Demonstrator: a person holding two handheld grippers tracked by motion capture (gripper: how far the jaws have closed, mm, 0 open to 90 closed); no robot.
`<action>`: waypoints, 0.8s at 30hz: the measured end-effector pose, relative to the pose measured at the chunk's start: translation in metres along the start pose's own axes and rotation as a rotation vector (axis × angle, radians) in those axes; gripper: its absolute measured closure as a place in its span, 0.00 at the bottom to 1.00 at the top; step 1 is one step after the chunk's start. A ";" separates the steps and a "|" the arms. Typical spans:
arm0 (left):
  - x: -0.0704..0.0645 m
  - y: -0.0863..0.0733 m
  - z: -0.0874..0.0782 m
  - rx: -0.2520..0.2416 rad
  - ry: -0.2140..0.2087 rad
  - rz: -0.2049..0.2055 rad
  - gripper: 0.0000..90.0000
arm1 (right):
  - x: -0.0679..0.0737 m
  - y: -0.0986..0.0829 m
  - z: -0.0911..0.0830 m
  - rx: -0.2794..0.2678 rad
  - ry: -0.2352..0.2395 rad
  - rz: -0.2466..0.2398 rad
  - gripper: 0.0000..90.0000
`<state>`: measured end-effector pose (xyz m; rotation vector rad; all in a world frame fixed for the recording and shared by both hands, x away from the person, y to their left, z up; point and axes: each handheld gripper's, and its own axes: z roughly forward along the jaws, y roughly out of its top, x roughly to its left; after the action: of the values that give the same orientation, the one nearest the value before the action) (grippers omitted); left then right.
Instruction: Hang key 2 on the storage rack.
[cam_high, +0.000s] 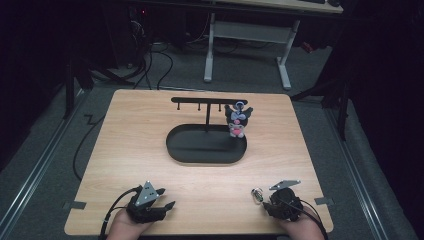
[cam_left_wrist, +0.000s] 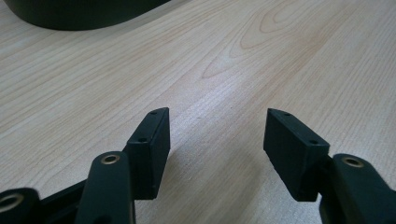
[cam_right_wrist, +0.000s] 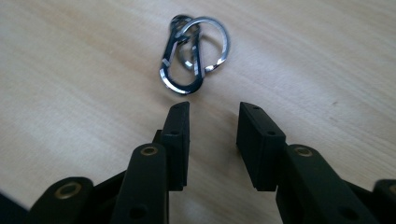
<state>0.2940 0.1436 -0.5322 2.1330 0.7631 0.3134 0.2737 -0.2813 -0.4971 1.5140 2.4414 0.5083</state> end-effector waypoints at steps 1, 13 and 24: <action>0.000 0.000 0.000 0.002 0.000 0.003 0.46 | 0.001 0.002 0.000 0.016 -0.001 -0.009 0.71; 0.003 -0.001 -0.004 -0.007 0.002 -0.004 0.46 | 0.013 0.046 0.009 0.190 -0.011 -0.131 0.65; 0.002 0.000 -0.005 -0.009 0.000 0.000 0.46 | 0.011 0.064 0.019 0.270 0.032 -0.162 0.77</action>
<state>0.2933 0.1486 -0.5291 2.1252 0.7601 0.3162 0.3283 -0.2420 -0.4882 1.3915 2.7174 0.1789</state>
